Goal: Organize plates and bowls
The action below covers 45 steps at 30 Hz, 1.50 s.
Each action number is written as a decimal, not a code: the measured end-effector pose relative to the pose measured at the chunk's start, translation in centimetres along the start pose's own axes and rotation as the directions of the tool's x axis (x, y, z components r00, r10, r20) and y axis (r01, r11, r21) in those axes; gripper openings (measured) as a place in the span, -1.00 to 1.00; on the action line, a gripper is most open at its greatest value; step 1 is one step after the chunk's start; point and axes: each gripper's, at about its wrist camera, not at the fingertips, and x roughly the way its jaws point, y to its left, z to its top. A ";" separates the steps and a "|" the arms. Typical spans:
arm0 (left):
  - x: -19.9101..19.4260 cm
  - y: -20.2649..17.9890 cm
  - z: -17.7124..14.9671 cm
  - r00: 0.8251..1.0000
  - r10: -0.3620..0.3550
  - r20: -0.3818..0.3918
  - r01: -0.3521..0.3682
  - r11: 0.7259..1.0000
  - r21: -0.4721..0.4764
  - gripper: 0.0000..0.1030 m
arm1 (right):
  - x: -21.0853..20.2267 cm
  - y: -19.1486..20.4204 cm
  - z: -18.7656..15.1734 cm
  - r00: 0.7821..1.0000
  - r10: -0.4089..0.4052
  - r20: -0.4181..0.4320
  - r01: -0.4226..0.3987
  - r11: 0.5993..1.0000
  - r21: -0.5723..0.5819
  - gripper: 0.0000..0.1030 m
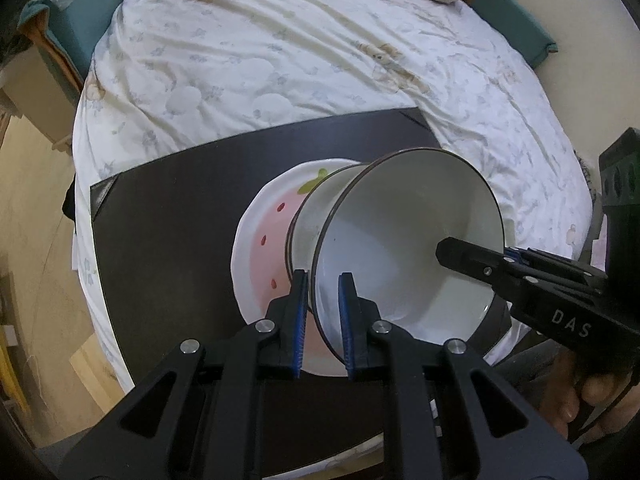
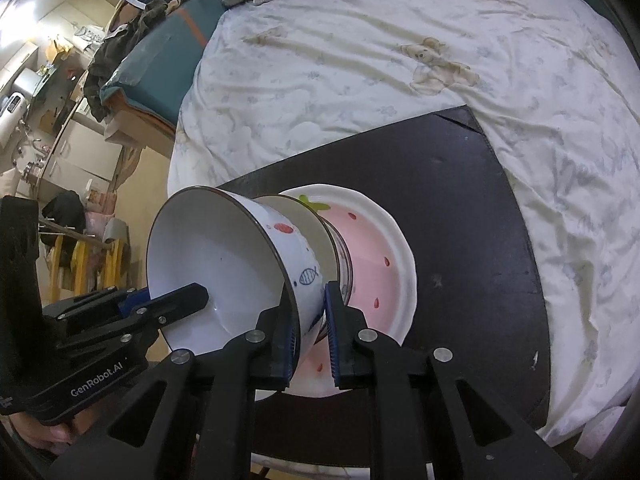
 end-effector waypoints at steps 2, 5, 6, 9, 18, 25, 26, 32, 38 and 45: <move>0.4 0.3 0.1 1.000 -0.002 -0.012 0.002 1.000 -0.014 -0.76 | 0.5 -0.2 0.1 1.000 0.007 -0.017 -0.007 1.000 0.017 -0.70; 0.6 0.6 0.2 1.000 0.001 -0.014 -0.002 1.000 -0.030 -0.76 | 1.1 -0.4 0.2 0.999 0.020 -0.043 -0.017 0.999 0.050 -0.65; 0.6 0.8 0.2 1.000 0.005 -0.015 -0.005 0.999 -0.036 -0.76 | 1.3 -0.5 0.2 0.998 0.026 -0.049 -0.023 0.998 0.059 -0.60; 0.8 1.1 0.3 1.000 0.022 -0.014 -0.023 0.998 -0.053 -0.72 | 1.3 -0.5 0.5 0.999 0.028 -0.047 -0.025 0.997 0.079 -0.57; -0.3 2.1 0.6 0.998 0.044 0.045 -0.040 0.996 -0.082 -0.21 | 0.5 -1.0 0.8 0.998 0.053 -0.017 -0.051 0.994 0.097 -0.40; 0.3 2.4 0.9 0.998 0.060 0.035 -0.057 0.995 -0.084 -0.20 | -0.8 -2.3 1.8 0.995 0.068 0.069 -0.077 0.988 0.131 0.12; 0.4 2.4 0.9 0.998 0.062 0.034 -0.059 0.995 -0.082 -0.20 | -0.7 -2.4 2.0 0.995 0.072 0.073 -0.082 0.987 0.135 0.12; 0.7 2.2 1.1 0.997 0.067 0.043 -0.063 0.995 -0.078 -0.19 | -0.2 -3.4 2.7 0.996 0.047 0.074 -0.059 0.985 0.163 0.13; 0.9 1.8 1.4 0.996 0.066 0.056 -0.063 0.997 -0.043 -0.19 | 0.5 -4.3 2.8 0.996 0.075 0.054 -0.084 0.978 0.190 0.13; 0.9 1.6 1.3 0.994 0.066 0.084 -0.065 0.998 -0.010 -0.14 | 0.9 -4.7 2.8 0.995 0.085 0.047 -0.091 0.980 0.175 0.13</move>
